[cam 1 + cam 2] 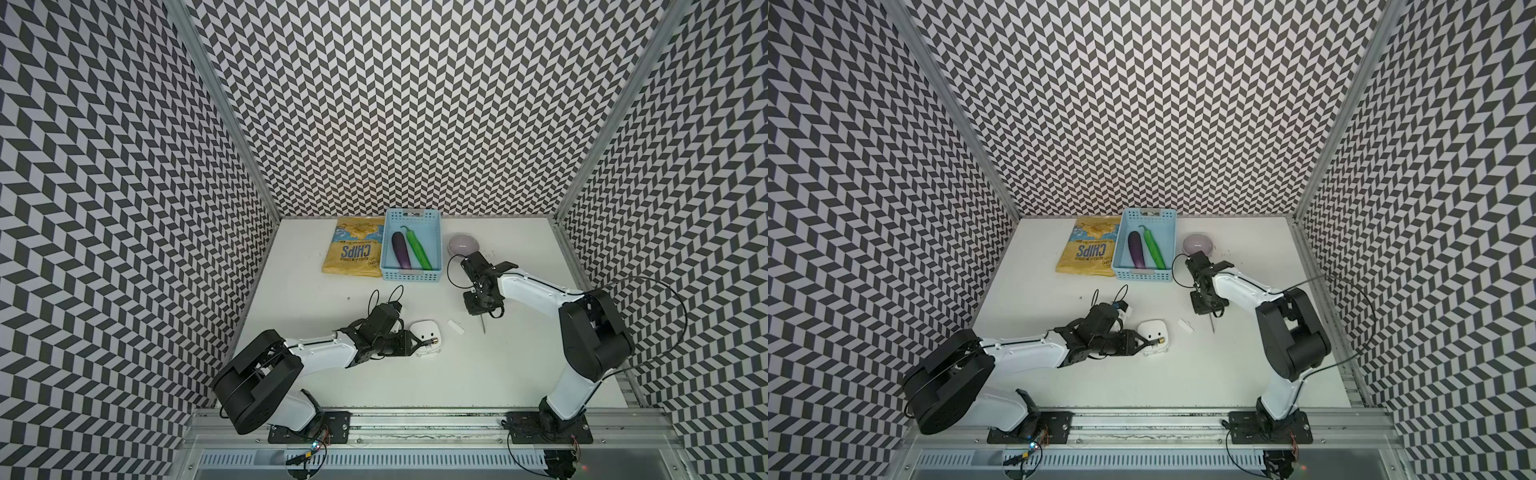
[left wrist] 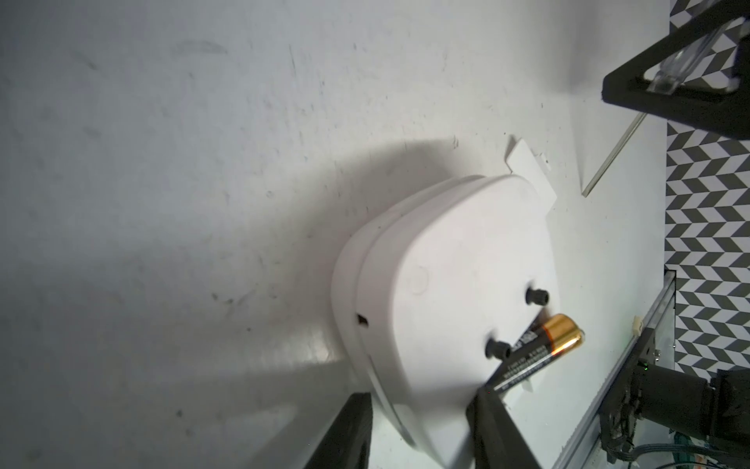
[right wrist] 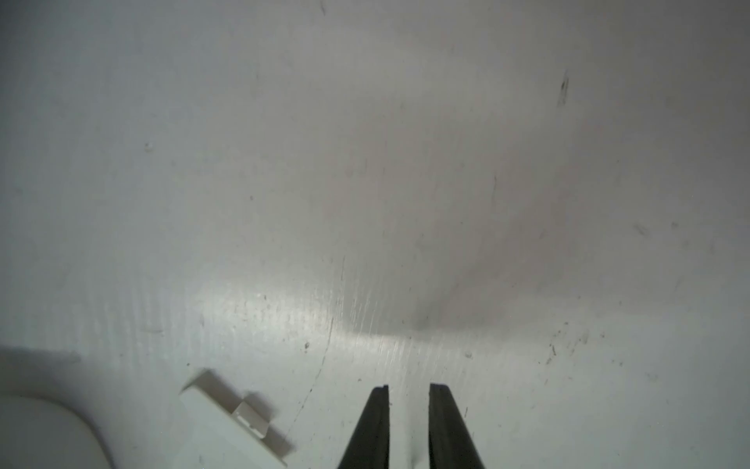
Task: Remove the battery from the alarm
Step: Place the screwdriver at the center of the board.
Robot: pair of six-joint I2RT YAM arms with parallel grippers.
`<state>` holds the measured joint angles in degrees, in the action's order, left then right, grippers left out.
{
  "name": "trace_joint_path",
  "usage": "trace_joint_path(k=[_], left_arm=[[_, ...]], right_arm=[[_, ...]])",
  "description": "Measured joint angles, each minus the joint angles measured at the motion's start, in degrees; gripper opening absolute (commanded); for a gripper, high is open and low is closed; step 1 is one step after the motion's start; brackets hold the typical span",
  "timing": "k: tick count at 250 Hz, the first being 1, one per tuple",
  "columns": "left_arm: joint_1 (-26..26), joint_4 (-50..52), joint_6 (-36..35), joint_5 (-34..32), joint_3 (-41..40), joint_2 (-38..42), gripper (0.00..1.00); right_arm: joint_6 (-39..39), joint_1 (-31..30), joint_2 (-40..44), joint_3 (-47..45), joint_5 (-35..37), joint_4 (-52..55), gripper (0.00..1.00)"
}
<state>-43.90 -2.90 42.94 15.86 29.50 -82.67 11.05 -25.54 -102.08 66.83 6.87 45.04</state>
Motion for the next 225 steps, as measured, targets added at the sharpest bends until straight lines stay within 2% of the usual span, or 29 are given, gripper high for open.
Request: trace_joint_path(k=[12, 43, 64, 118, 186, 225], left_arm=[[0.0, 0.0, 0.0, -0.3, 0.0, 0.0, 0.4], [0.1, 0.1, 0.0, -1.0, 0.2, 0.0, 0.4], [0.2, 0.2, -0.1, -1.4, 0.2, 0.1, 0.41], [2.1, 0.9, -0.5, -3.2, -0.3, 1.4, 0.41], [4.1, 1.2, -1.3, -4.2, -1.7, 3.3, 0.41], [5.0, 1.6, -1.9, -4.3, -2.3, 4.2, 0.42]], right_arm=[[-0.5, 0.4, -1.6, 0.5, -0.5, -0.9, 0.17], [-1.6, 1.4, -4.7, 1.6, -1.4, -3.1, 0.36], [-2.5, 1.6, -4.9, 1.7, -1.9, -3.7, 0.45], [-4.2, 2.4, -4.5, 1.4, -3.7, -4.4, 0.51], [-4.6, 2.4, -4.2, 1.2, -5.8, -4.9, 0.52], [-6.8, 2.4, 1.9, 0.8, -7.6, -6.2, 0.66]])
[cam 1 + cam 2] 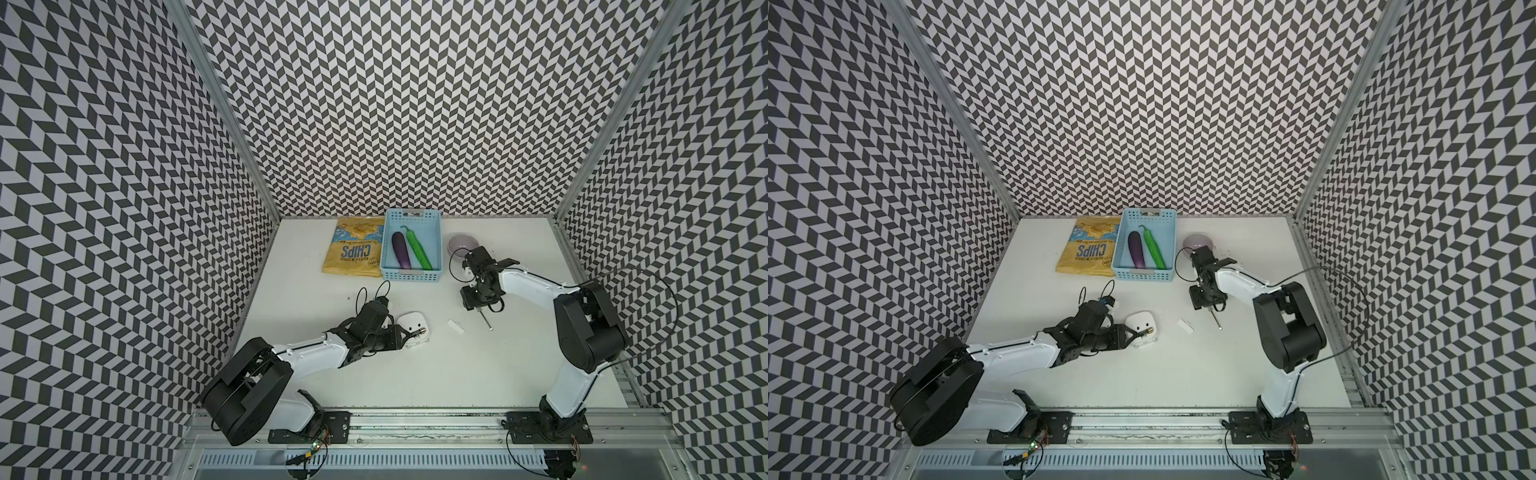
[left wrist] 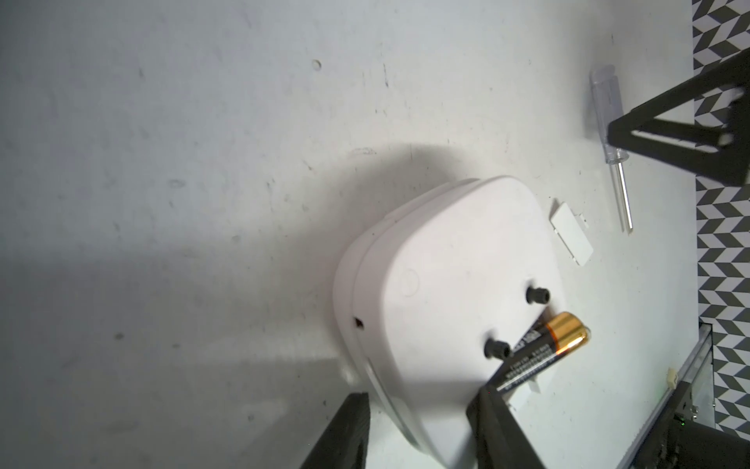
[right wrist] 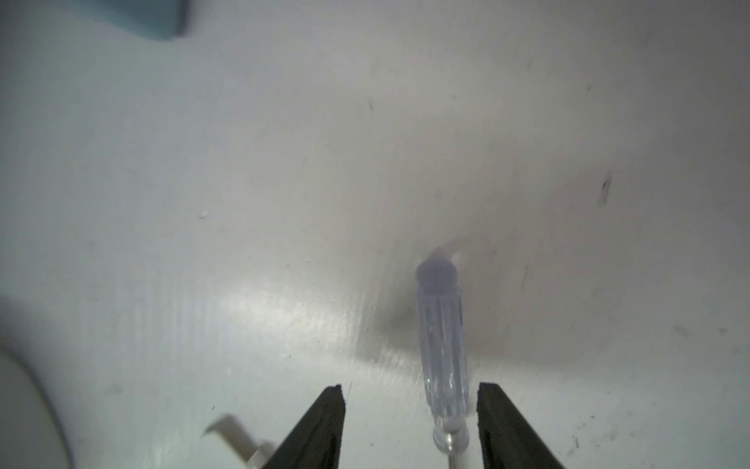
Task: Remove the battery from the alarm
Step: Place the screwdriver at the center of the board, then remove the battery from the alarm.
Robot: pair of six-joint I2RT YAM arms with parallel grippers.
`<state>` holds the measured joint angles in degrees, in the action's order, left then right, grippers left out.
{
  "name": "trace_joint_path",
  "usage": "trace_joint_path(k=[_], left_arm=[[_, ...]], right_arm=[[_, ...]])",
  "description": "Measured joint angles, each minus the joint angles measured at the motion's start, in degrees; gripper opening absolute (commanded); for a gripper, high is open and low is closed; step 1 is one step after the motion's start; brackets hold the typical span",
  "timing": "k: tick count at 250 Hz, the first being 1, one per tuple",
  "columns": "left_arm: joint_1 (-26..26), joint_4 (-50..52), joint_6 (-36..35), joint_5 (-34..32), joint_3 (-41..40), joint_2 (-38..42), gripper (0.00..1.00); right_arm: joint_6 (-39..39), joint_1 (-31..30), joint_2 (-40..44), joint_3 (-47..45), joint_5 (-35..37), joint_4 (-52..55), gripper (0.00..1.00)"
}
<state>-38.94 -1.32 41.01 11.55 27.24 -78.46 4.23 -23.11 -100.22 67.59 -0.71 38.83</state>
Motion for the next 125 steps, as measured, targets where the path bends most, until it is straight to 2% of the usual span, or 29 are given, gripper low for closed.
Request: trace_joint_path(k=[39, 69, 94, 125], left_arm=[[0.6, 0.1, -0.9, 0.0, -0.1, 0.2, 0.41], [0.8, 0.1, -1.2, 0.0, -0.2, 0.3, 0.41], [0.9, 0.1, -1.5, 0.0, -0.2, 0.3, 0.41], [1.0, 0.0, -1.8, 0.1, -0.2, 0.3, 0.41]], right_arm=[[-8.6, -0.4, 13.8, -4.1, -12.2, -12.1, 0.71], [-22.8, -3.5, 21.2, -12.4, -22.3, -21.9, 0.8], [-34.3, -5.8, 22.5, -19.0, -28.4, -24.9, 0.79], [-42.8, -7.9, 22.1, -22.9, -31.3, -25.6, 0.71]])
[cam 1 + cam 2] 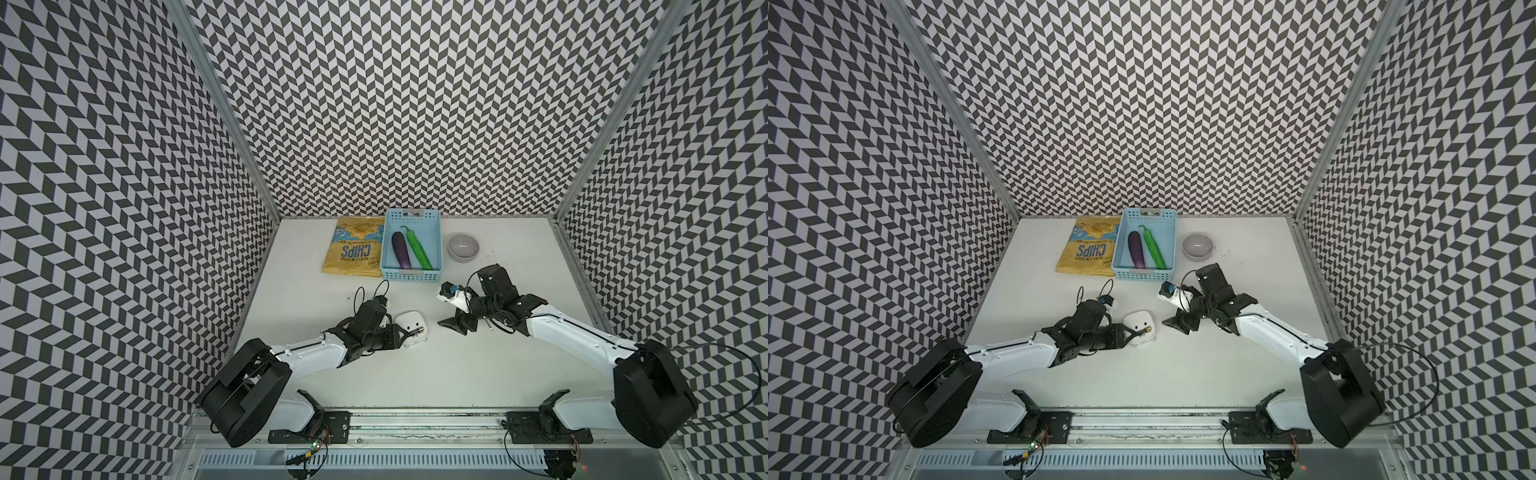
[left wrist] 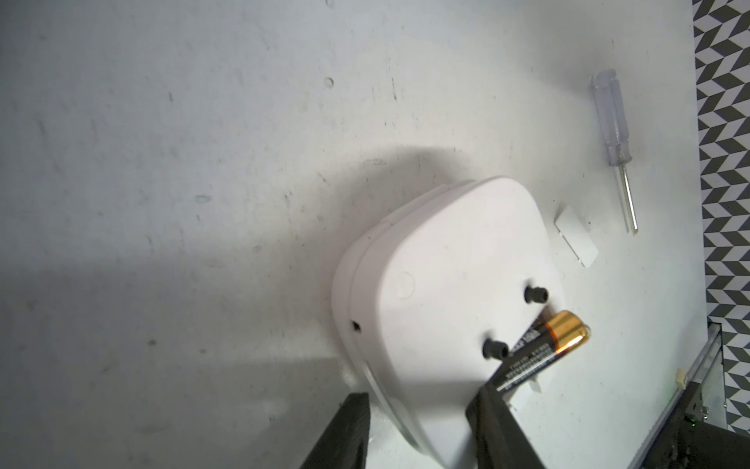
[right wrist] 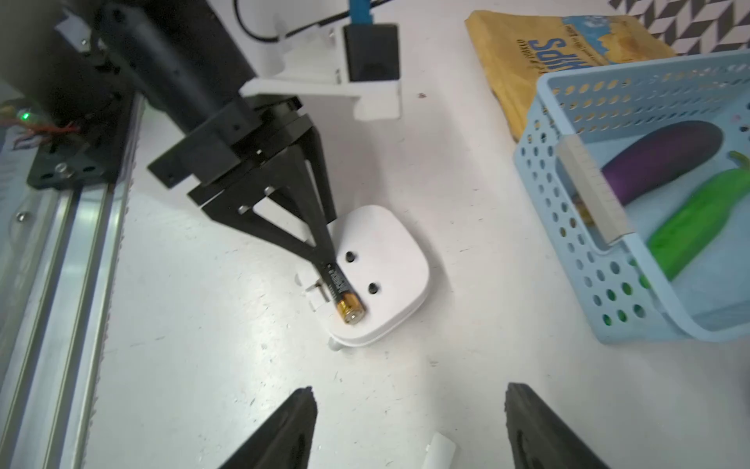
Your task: Remove the battery from the alarm
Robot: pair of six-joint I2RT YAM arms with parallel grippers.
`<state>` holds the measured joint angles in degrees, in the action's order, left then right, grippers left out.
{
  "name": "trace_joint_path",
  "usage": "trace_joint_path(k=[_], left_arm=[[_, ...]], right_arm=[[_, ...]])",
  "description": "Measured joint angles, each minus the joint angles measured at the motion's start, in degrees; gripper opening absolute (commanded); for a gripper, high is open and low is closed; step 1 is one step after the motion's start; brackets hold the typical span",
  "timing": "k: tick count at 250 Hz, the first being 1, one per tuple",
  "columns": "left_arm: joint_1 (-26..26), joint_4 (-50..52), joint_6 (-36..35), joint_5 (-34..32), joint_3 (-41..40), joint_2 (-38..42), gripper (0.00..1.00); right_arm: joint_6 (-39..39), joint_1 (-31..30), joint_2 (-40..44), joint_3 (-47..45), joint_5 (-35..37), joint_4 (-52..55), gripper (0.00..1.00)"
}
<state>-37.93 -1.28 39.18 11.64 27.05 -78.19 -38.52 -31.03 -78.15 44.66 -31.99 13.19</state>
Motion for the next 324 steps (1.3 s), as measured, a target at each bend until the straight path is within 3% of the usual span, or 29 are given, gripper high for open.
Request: trace_joint_path(k=[83, 161, 254, 324], left_arm=[[0.1, 0.1, -0.7, 0.0, 0.1, 0.0, 0.41], [0.1, 0.5, -0.8, 0.0, 0.3, 0.0, 0.42], [0.1, 0.9, -0.8, -0.1, 0.5, 0.0, 0.42], [0.2, 0.9, -0.8, -0.5, 0.5, 0.0, 0.42]], right_arm=[[-8.7, -8.1, -10.0, 2.8, 2.3, -4.0, 0.42], [-10.2, -10.0, -16.4, 7.3, 4.6, -2.8, 0.37], [-10.3, -10.0, -17.3, 7.4, 4.8, -1.0, 0.37], [-9.9, -10.1, -18.6, 8.5, 3.9, -0.2, 0.13]])
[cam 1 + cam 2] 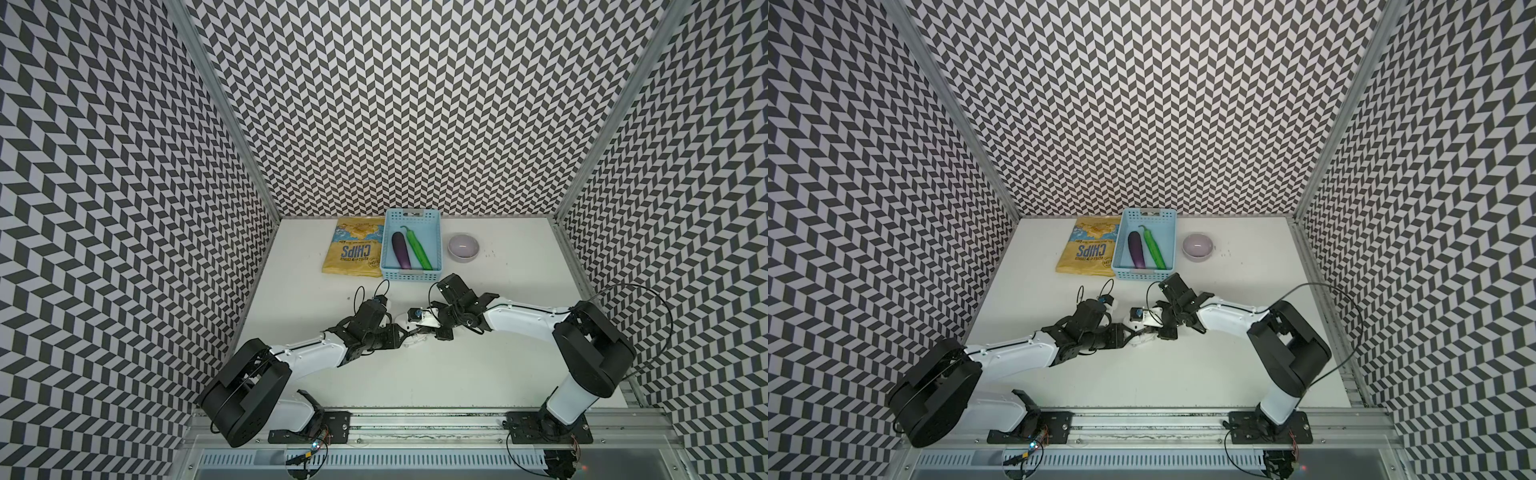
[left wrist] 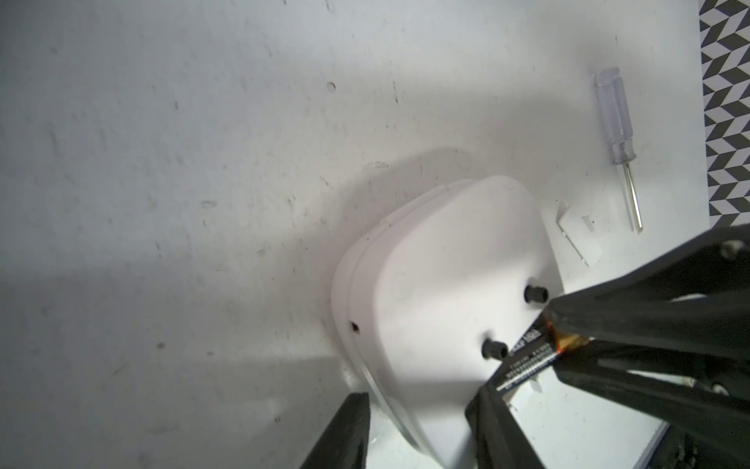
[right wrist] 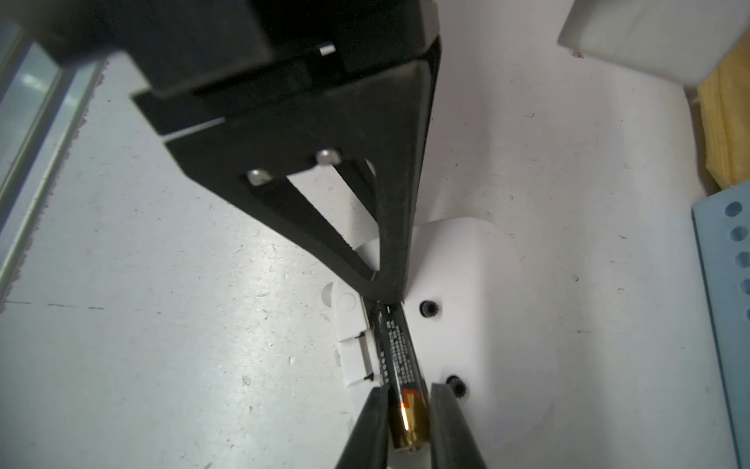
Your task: Remove the battery from the alarm
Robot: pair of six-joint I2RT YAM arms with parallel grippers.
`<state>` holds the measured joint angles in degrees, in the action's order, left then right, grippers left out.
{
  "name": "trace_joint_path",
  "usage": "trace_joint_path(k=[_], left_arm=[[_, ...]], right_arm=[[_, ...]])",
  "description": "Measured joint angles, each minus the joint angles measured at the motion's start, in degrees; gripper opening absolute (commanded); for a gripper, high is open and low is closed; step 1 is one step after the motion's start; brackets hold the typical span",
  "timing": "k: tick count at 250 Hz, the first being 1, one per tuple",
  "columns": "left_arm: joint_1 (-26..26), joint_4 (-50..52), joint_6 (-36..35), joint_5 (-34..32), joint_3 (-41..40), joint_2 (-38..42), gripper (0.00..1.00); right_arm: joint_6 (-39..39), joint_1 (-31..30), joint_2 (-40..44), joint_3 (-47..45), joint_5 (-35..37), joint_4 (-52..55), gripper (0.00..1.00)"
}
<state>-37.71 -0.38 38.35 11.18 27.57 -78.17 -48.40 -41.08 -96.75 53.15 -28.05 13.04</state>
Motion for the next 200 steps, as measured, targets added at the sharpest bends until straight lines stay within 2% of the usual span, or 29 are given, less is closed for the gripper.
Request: trace_joint_path(k=[35, 67, 123, 154, 168, 200], left_arm=[[0.2, 0.0, -0.2, 0.0, 0.0, 0.0, 0.42], [0.3, 0.2, -0.3, -0.4, 0.0, 0.1, 0.5], [1.0, 2.6, -0.1, -1.8, -0.5, 2.2, 0.63], [2.1, 5.7, -0.3, -2.2, -1.0, 4.9, 0.68], [2.6, 7.0, -0.4, -2.3, -1.4, 6.7, 0.71], [4.4, 8.2, -1.4, -1.8, -1.5, 11.2, 0.73]], right_arm=[[0.0, 0.0, 0.0, 0.4, 0.0, 0.8, 0.06], [0.0, 0.0, 0.3, 0.5, 0.4, 1.3, 0.03], [0.3, 1.3, 4.6, 0.5, 2.8, 5.5, 0.04], [1.4, 5.4, 8.5, 0.4, 3.7, 6.7, 0.05], [2.7, 7.1, 10.0, 0.1, 5.1, 6.4, 0.1], [6.0, 9.6, 10.4, 0.1, 9.6, 5.7, 0.09]])
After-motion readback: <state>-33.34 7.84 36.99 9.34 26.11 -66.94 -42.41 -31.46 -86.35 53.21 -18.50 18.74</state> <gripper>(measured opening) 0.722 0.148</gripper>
